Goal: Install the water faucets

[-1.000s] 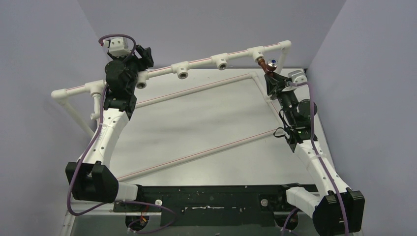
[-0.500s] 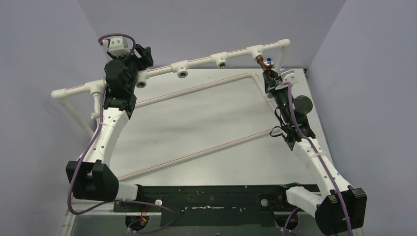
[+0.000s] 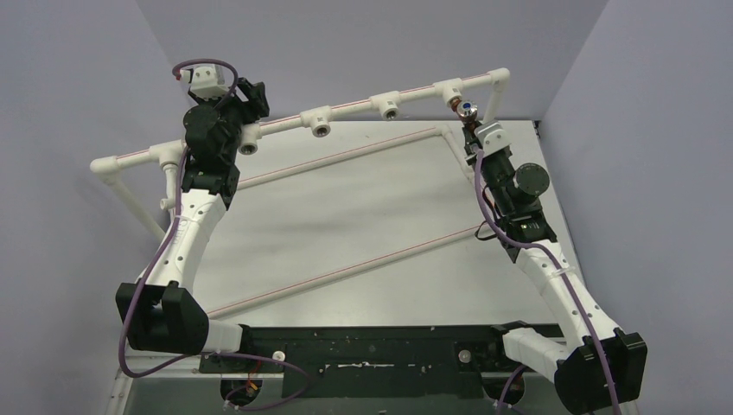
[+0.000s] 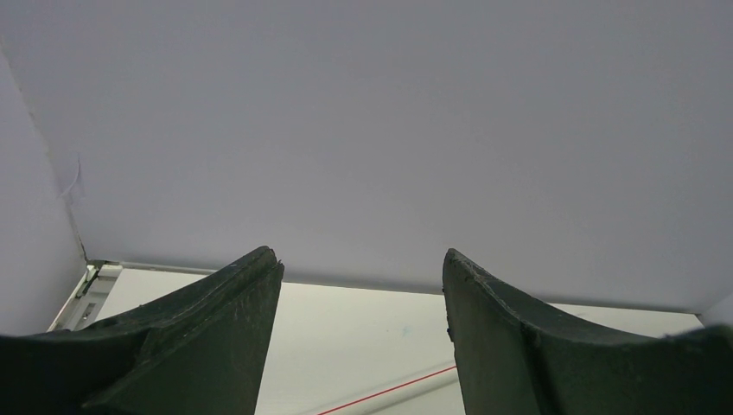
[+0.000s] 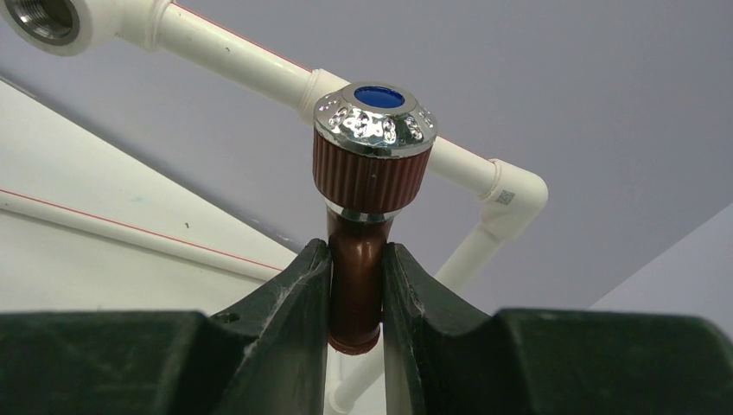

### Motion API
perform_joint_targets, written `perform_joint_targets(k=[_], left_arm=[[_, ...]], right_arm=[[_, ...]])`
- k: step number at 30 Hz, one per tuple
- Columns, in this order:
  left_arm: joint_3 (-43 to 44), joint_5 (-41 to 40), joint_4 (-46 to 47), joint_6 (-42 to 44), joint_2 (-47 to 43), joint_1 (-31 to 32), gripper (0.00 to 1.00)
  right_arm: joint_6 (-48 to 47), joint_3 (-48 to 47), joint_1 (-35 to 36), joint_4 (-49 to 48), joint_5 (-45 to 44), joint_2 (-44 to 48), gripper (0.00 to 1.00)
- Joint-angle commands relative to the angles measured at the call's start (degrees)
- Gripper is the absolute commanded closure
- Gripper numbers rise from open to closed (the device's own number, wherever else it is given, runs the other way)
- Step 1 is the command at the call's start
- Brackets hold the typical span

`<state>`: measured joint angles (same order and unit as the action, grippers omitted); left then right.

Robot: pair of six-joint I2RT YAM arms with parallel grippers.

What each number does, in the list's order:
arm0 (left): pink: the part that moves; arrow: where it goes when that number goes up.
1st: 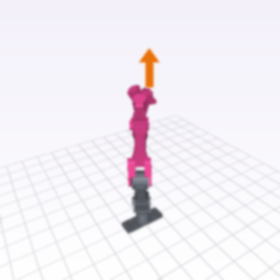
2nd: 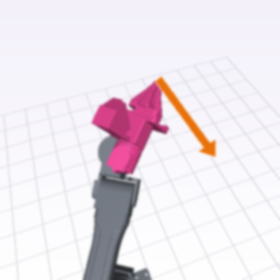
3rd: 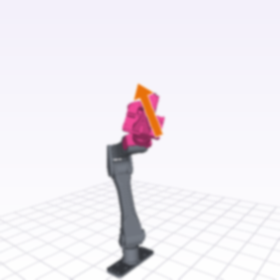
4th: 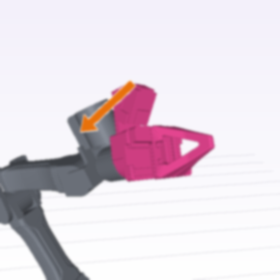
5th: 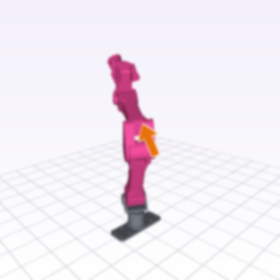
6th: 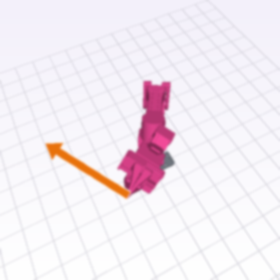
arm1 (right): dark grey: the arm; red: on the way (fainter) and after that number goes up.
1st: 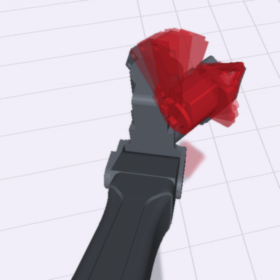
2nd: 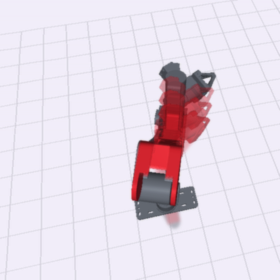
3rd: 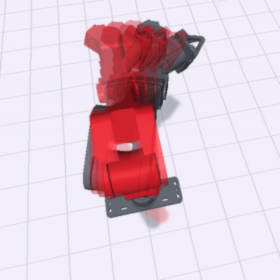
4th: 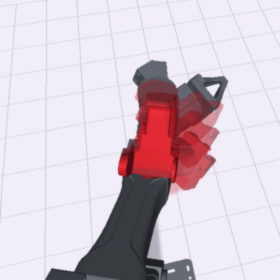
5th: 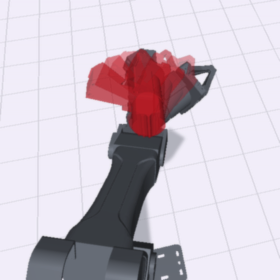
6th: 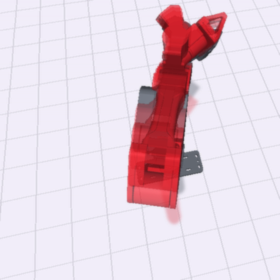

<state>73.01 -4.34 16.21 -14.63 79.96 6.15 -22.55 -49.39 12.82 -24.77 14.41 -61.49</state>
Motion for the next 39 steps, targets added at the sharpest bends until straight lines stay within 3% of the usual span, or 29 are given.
perform_joint_targets(k=[1,15,39], left_arm=[[-3.54,0.29,-11.02,0.13,4.71,-1.49,0.34],[-3.57,0.64,-11.02,0.04,4.90,-1.50,0.34],[-3.49,0.95,-11.17,0.05,4.96,-1.60,0.34]], right_arm=[[-0.83,-0.73,0.28,-1.87,1.21,-0.80,1.00],[16.14,0.32,0.29,-9.37,-3.02,-1.61,1.00],[53.94,-3.92,-0.59,-6.71,-13.45,-2.23,1.00]])
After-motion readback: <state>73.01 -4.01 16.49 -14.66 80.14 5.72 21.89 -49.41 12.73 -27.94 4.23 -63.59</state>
